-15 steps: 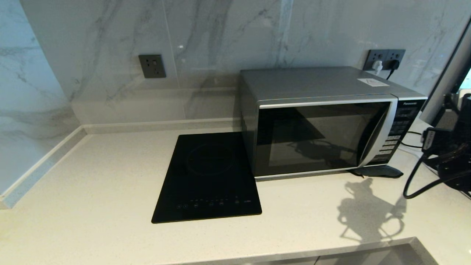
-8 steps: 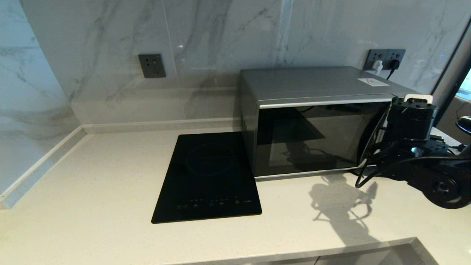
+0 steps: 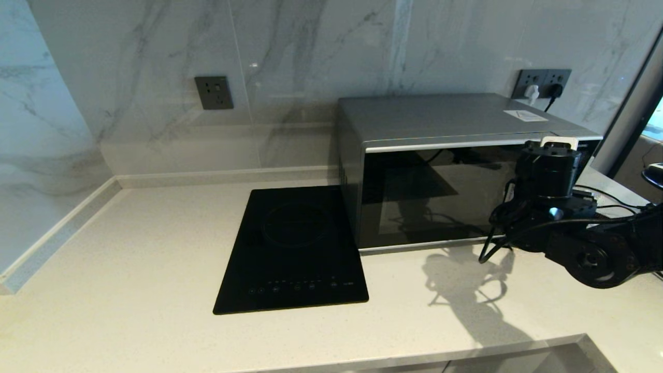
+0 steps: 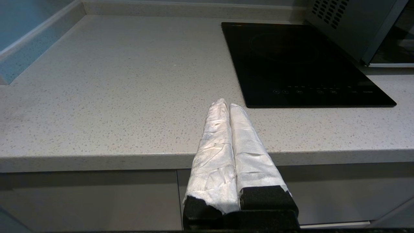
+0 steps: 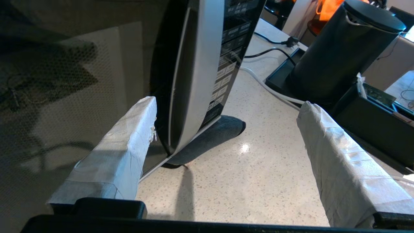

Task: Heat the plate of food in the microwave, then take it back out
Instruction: Open the microwave oven

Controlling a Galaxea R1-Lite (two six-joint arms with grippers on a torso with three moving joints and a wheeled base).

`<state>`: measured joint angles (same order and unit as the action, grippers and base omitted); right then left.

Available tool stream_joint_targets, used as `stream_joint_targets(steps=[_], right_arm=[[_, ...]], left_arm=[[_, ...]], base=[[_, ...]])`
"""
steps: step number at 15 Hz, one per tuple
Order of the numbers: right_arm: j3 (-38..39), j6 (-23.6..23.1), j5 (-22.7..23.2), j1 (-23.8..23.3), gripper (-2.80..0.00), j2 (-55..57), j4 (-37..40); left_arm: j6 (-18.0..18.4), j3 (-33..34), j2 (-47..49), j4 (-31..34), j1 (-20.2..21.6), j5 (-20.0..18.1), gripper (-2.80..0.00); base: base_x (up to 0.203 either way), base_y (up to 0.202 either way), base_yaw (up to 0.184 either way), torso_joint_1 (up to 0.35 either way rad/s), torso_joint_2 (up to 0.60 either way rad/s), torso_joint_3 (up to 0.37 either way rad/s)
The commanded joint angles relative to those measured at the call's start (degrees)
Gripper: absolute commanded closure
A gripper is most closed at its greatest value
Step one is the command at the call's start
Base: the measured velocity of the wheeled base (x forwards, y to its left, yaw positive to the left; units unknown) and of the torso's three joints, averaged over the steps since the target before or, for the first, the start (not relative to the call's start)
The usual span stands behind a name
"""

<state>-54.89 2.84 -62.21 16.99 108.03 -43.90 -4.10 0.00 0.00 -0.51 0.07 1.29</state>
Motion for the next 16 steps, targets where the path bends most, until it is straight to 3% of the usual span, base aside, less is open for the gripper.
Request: stream_joint_targets(steps=[1,16], right_arm=[[-0.41,0.73,-0.37,0.06,-2.80,1.50,-0.25],[-4.26,1.99,1.56,-5.87,-2.80,6.85,-0.31]], left_arm=[[-0.04,0.00,0.09,-0.02,0.01,0.03,0.00],[-0.04,0.00,0.09,-0.02,0.01,0.03,0.00]], base=[[0.000,0.000,0.000,0.000,0.00,0.000],[0.000,0.000,0.000,0.000,0.00,0.000]])
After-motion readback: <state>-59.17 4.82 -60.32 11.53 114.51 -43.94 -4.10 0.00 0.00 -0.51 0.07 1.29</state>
